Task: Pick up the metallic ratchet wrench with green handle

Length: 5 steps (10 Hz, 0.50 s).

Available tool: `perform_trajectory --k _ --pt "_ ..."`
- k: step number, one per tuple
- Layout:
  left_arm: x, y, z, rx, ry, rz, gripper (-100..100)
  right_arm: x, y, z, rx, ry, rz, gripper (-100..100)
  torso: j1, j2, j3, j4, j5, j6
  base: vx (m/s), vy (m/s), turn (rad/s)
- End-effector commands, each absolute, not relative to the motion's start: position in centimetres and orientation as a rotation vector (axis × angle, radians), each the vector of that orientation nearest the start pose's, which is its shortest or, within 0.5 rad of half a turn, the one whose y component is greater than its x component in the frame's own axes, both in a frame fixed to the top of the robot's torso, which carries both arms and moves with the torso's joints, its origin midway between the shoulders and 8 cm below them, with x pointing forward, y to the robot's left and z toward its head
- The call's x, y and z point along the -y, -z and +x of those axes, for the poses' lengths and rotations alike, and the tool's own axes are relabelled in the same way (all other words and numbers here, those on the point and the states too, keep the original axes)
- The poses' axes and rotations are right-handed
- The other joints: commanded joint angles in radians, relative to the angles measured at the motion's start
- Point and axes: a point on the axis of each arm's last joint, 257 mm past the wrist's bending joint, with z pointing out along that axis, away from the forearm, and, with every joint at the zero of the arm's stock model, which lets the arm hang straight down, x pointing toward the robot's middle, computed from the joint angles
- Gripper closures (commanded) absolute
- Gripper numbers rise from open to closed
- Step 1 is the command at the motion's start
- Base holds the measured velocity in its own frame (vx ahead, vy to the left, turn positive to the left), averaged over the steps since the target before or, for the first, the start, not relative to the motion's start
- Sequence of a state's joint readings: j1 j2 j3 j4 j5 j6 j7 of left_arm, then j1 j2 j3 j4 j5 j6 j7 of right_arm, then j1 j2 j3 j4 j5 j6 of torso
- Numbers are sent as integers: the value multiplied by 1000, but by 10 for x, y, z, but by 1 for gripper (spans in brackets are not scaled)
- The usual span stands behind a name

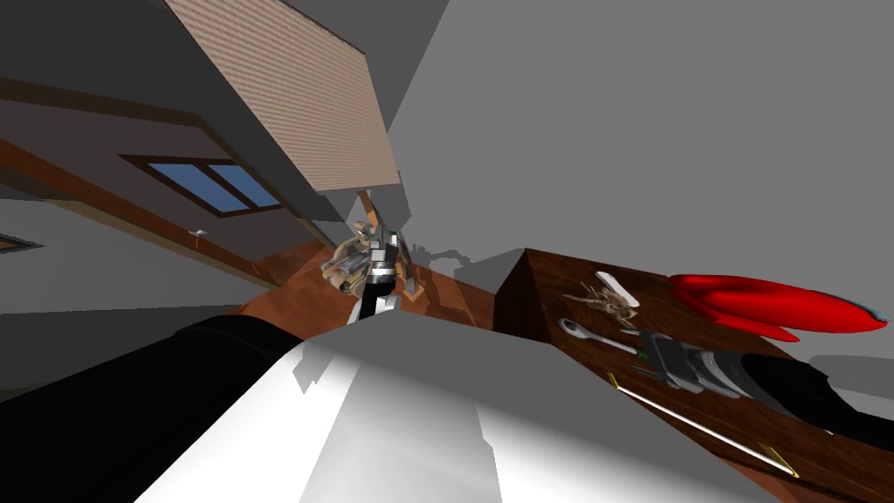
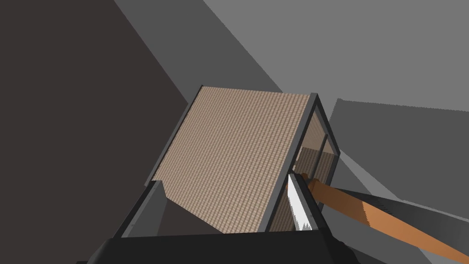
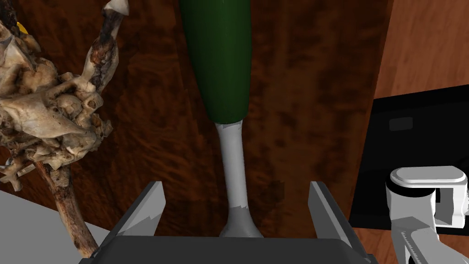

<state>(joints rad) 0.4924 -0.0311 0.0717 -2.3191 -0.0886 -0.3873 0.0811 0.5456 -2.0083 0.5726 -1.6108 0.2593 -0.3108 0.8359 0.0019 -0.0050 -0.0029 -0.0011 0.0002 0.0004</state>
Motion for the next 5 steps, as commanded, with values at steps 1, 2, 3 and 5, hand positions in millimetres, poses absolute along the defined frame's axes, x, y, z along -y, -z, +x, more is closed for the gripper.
perform_trajectory --k 1,2,3,5 --pt "-300 -23 351 -652 1229 -709 0 611 280 211 -2319 345 -1770 -100 0 0 0 0 0 0 108 16 79" --pt "-300 -23 351 -652 1229 -709 0 614 283 199 -2334 333 -1792 -100 0 -1 0 0 0 0 92 14 42" --pt "-300 -23 351 -652 1229 -709 0 614 291 181 -2358 300 -1806 -100 0 0 0 0 0 0 103 11 64" --pt "-300 -23 351 -652 1229 -709 0 612 288 190 -2347 313 -1798 0 -1 2 1 0 0 0 28 2 6"
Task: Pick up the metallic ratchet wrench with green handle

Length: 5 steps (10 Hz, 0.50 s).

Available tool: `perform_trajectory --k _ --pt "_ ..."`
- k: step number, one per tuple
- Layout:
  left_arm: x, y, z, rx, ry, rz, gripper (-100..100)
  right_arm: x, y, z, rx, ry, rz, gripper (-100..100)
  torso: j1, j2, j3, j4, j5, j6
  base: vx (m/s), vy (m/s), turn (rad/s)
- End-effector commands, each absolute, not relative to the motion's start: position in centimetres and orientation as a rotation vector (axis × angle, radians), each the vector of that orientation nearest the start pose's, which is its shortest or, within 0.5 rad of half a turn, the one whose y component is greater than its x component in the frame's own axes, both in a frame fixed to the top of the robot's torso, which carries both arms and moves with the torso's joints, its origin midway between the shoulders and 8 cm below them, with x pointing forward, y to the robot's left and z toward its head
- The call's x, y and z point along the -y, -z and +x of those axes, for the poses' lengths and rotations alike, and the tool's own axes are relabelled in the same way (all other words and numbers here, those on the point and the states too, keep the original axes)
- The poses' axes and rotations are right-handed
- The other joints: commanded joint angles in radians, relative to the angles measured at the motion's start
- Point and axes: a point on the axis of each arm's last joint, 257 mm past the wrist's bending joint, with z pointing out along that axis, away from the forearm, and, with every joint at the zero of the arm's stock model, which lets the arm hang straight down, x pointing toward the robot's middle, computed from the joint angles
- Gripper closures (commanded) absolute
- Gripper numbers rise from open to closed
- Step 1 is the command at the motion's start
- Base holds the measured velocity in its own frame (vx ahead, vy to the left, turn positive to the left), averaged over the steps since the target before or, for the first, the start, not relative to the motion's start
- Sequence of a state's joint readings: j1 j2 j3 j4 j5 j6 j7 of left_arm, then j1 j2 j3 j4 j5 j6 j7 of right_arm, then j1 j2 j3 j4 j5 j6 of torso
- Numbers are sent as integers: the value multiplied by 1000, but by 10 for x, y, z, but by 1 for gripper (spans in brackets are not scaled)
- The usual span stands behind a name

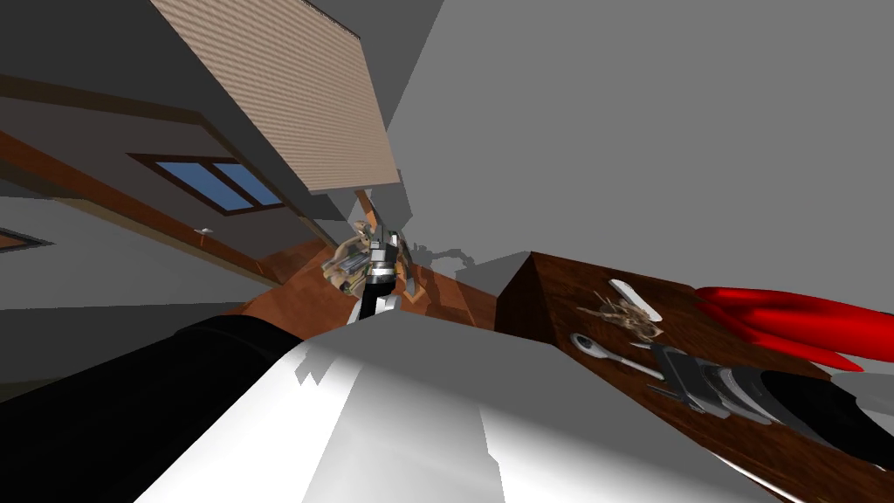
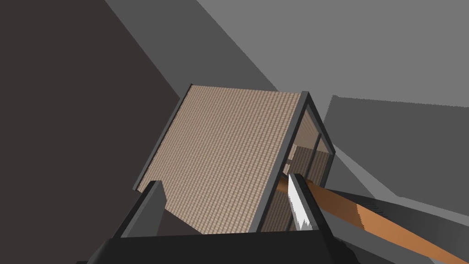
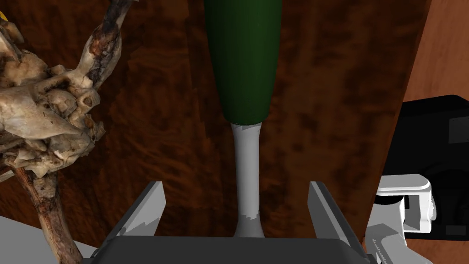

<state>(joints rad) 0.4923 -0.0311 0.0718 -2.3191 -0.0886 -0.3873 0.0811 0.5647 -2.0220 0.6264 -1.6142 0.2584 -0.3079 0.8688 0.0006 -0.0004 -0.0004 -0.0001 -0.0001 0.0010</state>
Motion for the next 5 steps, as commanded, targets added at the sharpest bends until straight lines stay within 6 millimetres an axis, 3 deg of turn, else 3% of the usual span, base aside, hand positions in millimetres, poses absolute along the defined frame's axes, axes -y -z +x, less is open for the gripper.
perform_trajectory --k 1,5 --pt "-300 -23 351 -652 1229 -709 0 614 298 182 -2357 316 -1784 -100 0 0 0 0 0 0 18 1 93" --pt "-300 -23 351 -652 1229 -709 0 617 310 171 -2373 316 -1764 -100 -1 1 0 0 0 0 19 -7 57"
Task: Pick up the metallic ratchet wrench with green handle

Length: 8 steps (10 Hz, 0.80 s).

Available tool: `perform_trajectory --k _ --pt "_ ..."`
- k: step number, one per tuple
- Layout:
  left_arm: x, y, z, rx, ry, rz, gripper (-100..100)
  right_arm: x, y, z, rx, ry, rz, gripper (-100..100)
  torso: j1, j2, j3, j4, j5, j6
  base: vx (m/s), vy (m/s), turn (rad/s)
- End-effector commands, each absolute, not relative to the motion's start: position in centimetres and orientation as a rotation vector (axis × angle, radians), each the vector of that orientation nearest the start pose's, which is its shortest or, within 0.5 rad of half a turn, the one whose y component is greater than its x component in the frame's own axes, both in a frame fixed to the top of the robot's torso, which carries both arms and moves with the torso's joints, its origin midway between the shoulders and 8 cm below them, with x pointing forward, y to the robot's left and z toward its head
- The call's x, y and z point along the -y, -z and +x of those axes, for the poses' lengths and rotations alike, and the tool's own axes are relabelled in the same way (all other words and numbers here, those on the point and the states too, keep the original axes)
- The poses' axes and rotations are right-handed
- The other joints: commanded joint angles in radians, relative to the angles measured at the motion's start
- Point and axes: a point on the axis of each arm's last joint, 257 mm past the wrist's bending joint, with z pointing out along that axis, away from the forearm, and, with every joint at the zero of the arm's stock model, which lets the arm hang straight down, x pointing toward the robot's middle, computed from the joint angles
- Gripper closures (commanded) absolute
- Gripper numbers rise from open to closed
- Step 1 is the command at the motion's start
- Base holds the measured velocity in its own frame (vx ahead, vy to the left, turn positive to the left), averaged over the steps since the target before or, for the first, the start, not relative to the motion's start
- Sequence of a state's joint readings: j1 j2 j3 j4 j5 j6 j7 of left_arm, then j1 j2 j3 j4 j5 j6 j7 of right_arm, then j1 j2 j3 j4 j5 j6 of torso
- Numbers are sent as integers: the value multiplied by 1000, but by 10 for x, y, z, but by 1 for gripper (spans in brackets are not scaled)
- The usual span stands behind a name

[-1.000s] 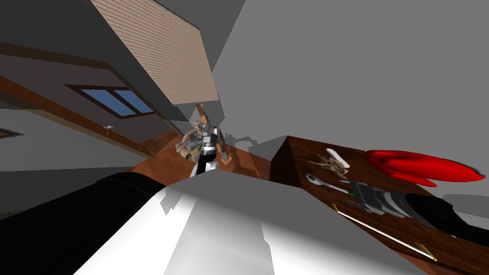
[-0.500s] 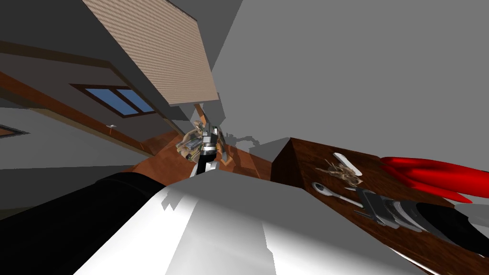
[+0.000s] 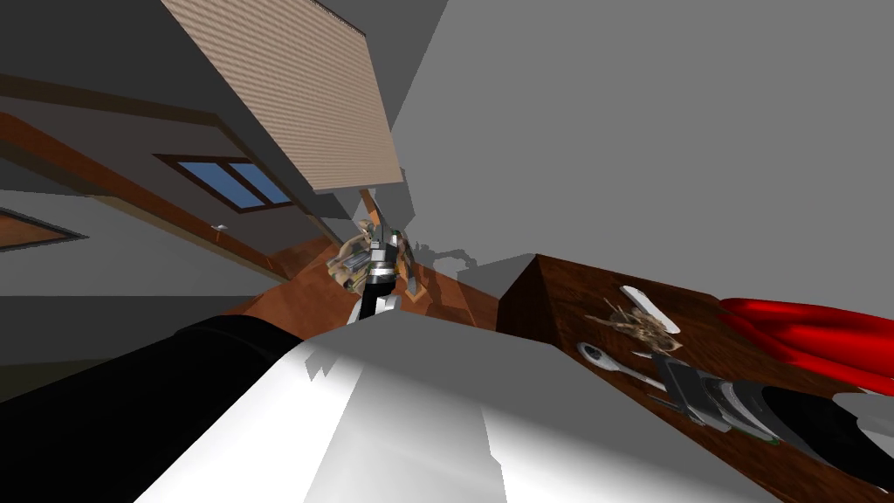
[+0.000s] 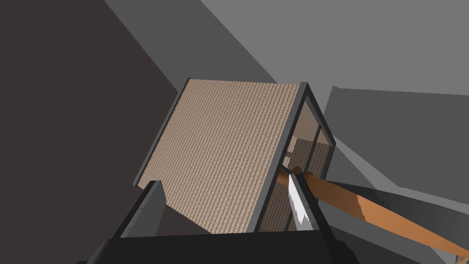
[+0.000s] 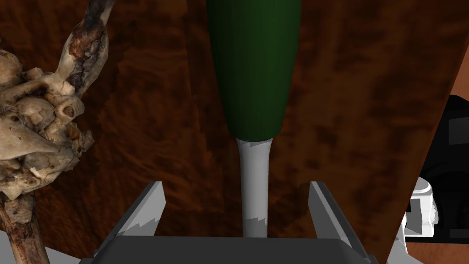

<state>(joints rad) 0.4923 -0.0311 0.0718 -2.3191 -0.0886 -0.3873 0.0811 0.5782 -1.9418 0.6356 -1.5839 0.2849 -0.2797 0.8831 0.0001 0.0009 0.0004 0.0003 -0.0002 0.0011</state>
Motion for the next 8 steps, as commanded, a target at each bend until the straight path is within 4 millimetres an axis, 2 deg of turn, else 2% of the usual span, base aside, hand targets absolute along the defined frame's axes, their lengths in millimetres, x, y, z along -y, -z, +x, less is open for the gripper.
perform_trajectory --k 1,5,6,7,8 --pt "-300 -23 351 -652 1229 -709 0 617 310 171 -2372 317 -1766 100 0 0 0 0 0 0 0 0 0" --pt "-300 -23 351 -652 1229 -709 0 617 310 171 -2372 317 -1766 100 0 0 0 0 0 0 0 0 0" --pt "-300 -23 351 -652 1229 -709 0 617 310 171 -2372 317 -1766 0 0 1 0 0 0 0 0 0 0" --pt "-300 -23 351 -652 1229 -709 0 615 302 178 -2363 316 -1777 100 0 1 0 0 0 0 -12 2 -95" --pt "-300 -23 351 -652 1229 -709 0 614 295 184 -2354 315 -1787 100 1 1 1 0 1 1 -29 8 -119"
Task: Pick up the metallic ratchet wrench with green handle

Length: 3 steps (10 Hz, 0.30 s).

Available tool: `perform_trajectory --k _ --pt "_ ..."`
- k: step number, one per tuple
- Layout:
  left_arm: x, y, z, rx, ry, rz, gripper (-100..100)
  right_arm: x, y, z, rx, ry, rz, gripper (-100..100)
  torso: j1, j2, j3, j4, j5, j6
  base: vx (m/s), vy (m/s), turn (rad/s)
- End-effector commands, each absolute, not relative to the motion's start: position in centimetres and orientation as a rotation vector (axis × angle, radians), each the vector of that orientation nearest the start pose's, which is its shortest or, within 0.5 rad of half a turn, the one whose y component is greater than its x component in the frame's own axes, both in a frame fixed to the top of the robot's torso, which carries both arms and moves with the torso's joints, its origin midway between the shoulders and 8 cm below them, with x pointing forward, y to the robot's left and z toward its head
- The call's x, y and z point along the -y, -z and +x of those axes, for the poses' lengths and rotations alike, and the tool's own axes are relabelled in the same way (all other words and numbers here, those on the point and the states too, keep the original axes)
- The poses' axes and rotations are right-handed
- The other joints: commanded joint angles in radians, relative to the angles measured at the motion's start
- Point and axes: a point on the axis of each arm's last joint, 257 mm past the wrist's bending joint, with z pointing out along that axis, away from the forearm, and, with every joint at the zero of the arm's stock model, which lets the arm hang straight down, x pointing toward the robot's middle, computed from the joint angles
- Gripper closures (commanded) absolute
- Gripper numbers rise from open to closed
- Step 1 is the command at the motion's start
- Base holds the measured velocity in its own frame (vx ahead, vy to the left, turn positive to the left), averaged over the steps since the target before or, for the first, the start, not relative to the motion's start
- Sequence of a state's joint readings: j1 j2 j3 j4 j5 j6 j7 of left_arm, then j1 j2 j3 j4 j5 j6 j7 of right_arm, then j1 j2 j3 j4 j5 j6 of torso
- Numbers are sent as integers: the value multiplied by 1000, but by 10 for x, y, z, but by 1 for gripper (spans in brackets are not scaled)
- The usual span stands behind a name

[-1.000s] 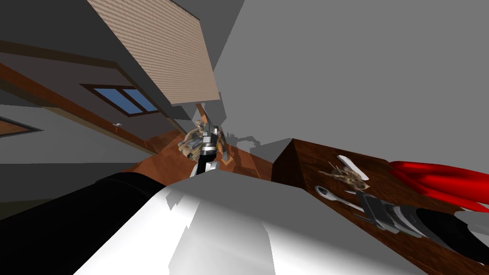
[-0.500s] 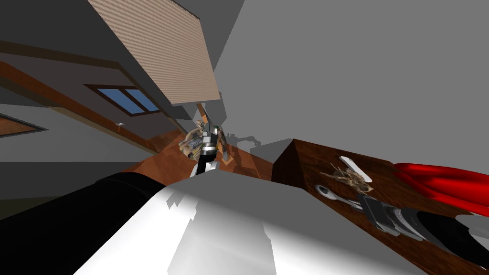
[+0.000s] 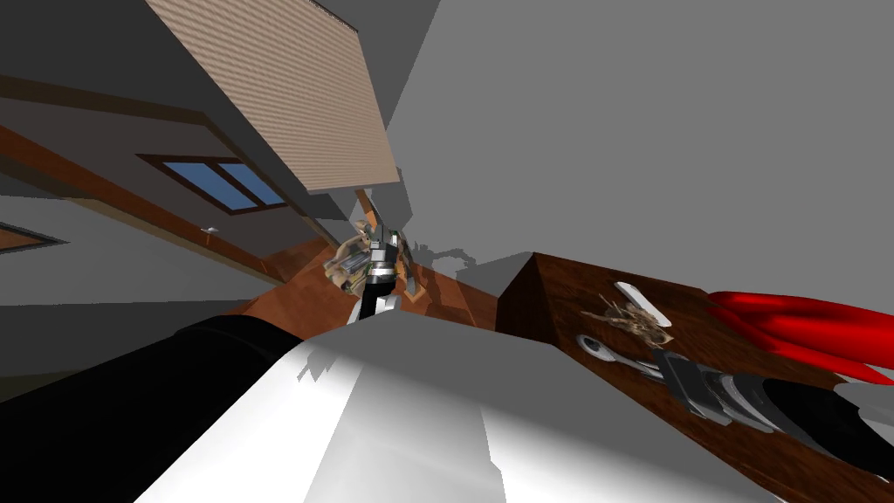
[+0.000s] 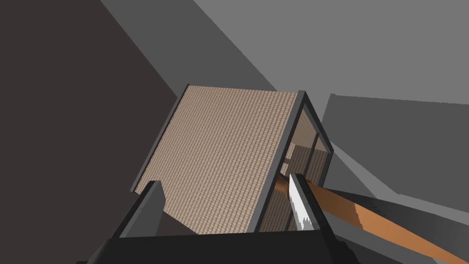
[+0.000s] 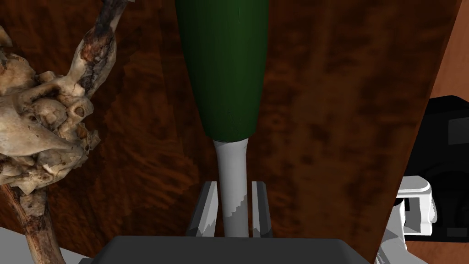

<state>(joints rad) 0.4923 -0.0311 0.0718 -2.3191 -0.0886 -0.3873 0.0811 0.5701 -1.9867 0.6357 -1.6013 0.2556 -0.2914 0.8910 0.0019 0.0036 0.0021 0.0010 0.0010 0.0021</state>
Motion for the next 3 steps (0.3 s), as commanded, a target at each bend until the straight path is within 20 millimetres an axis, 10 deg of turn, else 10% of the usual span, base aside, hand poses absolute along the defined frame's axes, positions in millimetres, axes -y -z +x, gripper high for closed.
perform_trajectory --k 1,2,3 --pt "-300 -23 351 -652 1229 -709 0 612 288 190 -2346 314 -1798 100 0 0 0 0 0 0 -30 12 -85" --pt "-300 -23 351 -652 1229 -709 0 613 291 187 -2351 317 -1793 100 1 0 0 0 0 0 -11 6 -11" --pt "-300 -23 351 -652 1229 -709 0 612 290 187 -2350 316 -1793 0 0 0 0 0 0 0 0 0 0"
